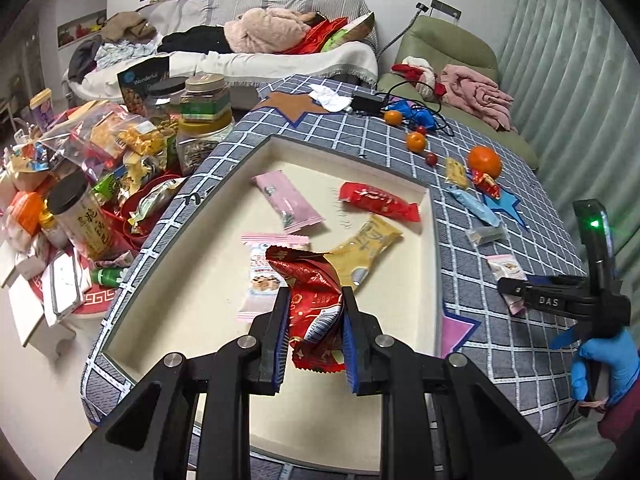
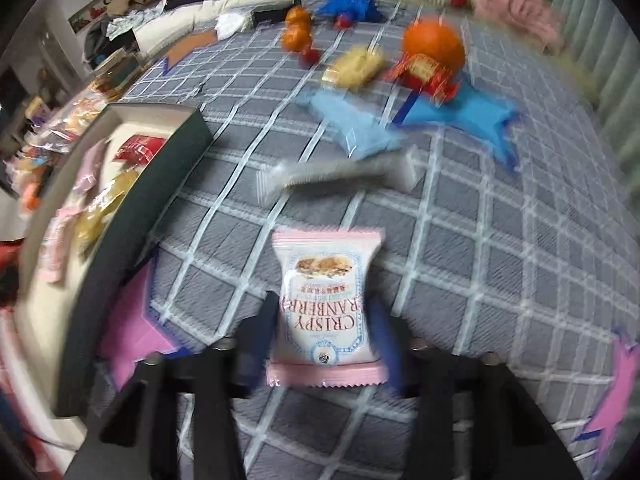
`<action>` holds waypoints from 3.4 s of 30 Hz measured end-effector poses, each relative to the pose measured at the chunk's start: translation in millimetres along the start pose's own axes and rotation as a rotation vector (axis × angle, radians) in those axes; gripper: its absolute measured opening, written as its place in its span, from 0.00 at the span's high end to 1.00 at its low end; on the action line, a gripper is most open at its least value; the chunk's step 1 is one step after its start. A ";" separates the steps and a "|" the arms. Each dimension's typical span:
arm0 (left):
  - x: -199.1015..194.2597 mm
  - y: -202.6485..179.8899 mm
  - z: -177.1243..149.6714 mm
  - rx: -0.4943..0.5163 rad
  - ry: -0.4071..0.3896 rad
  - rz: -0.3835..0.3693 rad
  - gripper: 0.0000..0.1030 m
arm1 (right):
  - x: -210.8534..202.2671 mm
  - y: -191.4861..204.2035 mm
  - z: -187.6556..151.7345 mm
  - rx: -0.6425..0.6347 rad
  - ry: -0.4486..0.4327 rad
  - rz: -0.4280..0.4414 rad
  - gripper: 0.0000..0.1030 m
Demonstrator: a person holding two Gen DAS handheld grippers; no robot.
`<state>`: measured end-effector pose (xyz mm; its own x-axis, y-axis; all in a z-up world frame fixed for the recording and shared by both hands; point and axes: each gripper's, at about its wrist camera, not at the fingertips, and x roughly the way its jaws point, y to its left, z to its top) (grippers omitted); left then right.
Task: Organize snacks
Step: 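Carry both packs over the white tray and open both tools to drop them, then move both tools back over the table toward the clear stick pack and red candy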
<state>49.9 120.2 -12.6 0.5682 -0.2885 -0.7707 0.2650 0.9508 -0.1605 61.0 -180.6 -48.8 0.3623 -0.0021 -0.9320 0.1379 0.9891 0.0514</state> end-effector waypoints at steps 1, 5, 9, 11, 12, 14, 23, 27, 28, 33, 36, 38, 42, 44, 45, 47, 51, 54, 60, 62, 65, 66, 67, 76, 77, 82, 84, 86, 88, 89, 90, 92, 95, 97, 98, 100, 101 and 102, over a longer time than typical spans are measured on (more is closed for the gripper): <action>1.0 1.6 -0.5 0.000 0.002 0.005 0.75 | -1.5 1.6 0.9 -0.003 0.002 0.017 0.61; 9.9 12.9 0.3 -0.020 0.022 0.026 0.75 | -27.7 14.6 10.7 -0.014 -0.058 0.093 0.61; 16.3 21.3 0.2 -0.034 0.036 0.044 0.75 | -54.1 53.5 25.3 -0.083 -0.103 0.199 0.61; 17.6 24.4 -0.5 -0.040 0.040 0.047 0.75 | -60.4 76.3 29.4 -0.125 -0.113 0.241 0.61; 18.6 26.2 -1.0 -0.043 0.044 0.048 0.75 | -61.0 86.1 32.8 -0.143 -0.113 0.260 0.61; 19.9 28.3 -1.7 -0.048 0.049 0.049 0.75 | -60.1 109.2 34.3 -0.185 -0.105 0.298 0.61; 20.8 32.8 -4.0 -0.051 0.049 0.060 0.67 | -48.4 159.7 26.7 -0.293 -0.053 0.347 0.54; 14.2 34.1 -5.3 -0.067 0.018 0.062 0.28 | -53.1 158.8 22.2 -0.315 -0.072 0.313 0.15; 12.2 33.8 -4.9 -0.070 0.009 0.062 0.24 | -54.3 156.6 21.6 -0.314 -0.081 0.300 0.15; 6.5 28.0 -0.2 -0.055 0.006 0.066 0.23 | -46.5 135.0 19.9 -0.278 -0.056 0.273 0.15; 5.5 19.7 2.7 -0.034 0.007 0.062 0.23 | -40.4 107.5 16.6 -0.222 -0.039 0.243 0.15; 5.1 9.7 5.1 -0.013 0.008 0.049 0.23 | -36.6 90.0 16.3 -0.179 -0.022 0.230 0.15; 4.0 -16.4 11.2 0.042 0.010 0.011 0.23 | -27.1 41.0 21.8 -0.056 0.017 0.205 0.15; 3.4 -37.3 17.7 0.080 0.013 -0.022 0.23 | -23.9 12.2 29.0 0.012 0.015 0.179 0.15; 3.1 -45.1 20.4 0.093 0.013 -0.034 0.23 | -22.9 0.2 32.2 0.037 0.010 0.168 0.15; 4.8 -70.3 28.8 0.137 0.015 -0.065 0.22 | -21.3 -19.3 37.5 0.073 0.000 0.143 0.15; 19.0 -120.6 38.8 0.244 0.034 -0.087 0.22 | -16.1 -59.4 47.2 0.161 -0.006 0.123 0.15; 43.8 -159.4 42.2 0.319 0.069 -0.101 0.22 | -11.1 -80.5 51.6 0.202 -0.009 0.120 0.15; 91.2 -211.4 51.2 0.414 0.096 -0.081 0.22 | 0.8 -106.9 73.7 0.190 -0.061 0.069 0.15; 106.8 -223.2 55.4 0.434 0.106 -0.076 0.22 | 8.7 -113.7 84.8 0.186 -0.073 0.057 0.15; 129.7 -234.7 57.8 0.455 0.119 -0.056 0.22 | 22.3 -118.4 101.3 0.161 -0.091 0.048 0.15; 136.8 -237.4 57.8 0.460 0.127 -0.049 0.22 | 25.8 -118.8 105.6 0.152 -0.096 0.043 0.15; 144.6 -239.5 58.2 0.463 0.137 -0.043 0.22 | 30.6 -118.8 111.7 0.141 -0.102 0.045 0.15; 175.8 -248.1 60.5 0.431 0.175 -0.071 0.23 | 62.8 -109.3 148.7 0.023 -0.135 0.048 0.24; 175.6 -247.6 60.7 0.418 0.169 -0.083 0.32 | 65.3 -108.8 149.7 0.022 -0.132 0.066 0.33; 169.8 -247.2 60.2 0.405 0.155 -0.096 0.82 | 62.3 -100.8 142.0 -0.007 -0.157 0.067 0.70; 165.1 -241.9 56.7 0.380 0.162 -0.105 0.83 | 57.8 -102.5 131.6 0.006 -0.155 0.082 0.70; 158.2 -233.7 50.9 0.347 0.169 -0.109 0.83 | 52.5 -102.3 123.5 0.014 -0.146 0.097 0.70; 146.7 -225.6 40.1 0.325 0.169 -0.106 0.83 | 42.5 -101.3 107.6 0.009 -0.138 0.104 0.70; 140.8 -221.8 33.9 0.317 0.170 -0.100 0.83 | 37.1 -100.6 100.1 0.006 -0.136 0.104 0.70; 136.4 -218.6 28.9 0.307 0.175 -0.093 0.83 | 31.5 -100.3 91.8 0.005 -0.133 0.107 0.70; 122.2 -210.9 13.8 0.282 0.184 -0.088 0.83 | 18.4 -100.5 69.8 0.012 -0.124 0.116 0.70; 102.1 -201.7 -8.1 0.261 0.189 -0.089 0.83 | -1.8 -103.2 31.1 0.037 -0.107 0.117 0.70; 90.0 -196.7 -21.4 0.252 0.191 -0.086 0.83 | -16.3 -106.3 3.8 0.061 -0.102 0.112 0.70; 84.2 -195.0 -27.8 0.251 0.192 -0.089 0.82 | -22.1 -108.0 -8.3 0.072 -0.100 0.109 0.70; 72.6 -191.4 -39.7 0.254 0.193 -0.097 0.82 | -34.3 -110.4 -35.8 0.101 -0.091 0.108 0.70; 68.4 -189.6 -43.2 0.252 0.191 -0.102 0.78 | -38.2 -111.2 -48.6 0.114 -0.085 0.104 0.69; 63.9 -186.1 -46.8 0.249 0.189 -0.110 0.74 | -39.7 -111.3 -56.9 0.120 -0.072 0.105 0.66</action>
<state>0.4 -69.9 -60.9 0.3771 -0.3397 -0.8616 0.5122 0.8516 -0.1116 -21.1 -282.2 -38.0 0.4454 0.0850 -0.8913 0.2033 0.9599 0.1931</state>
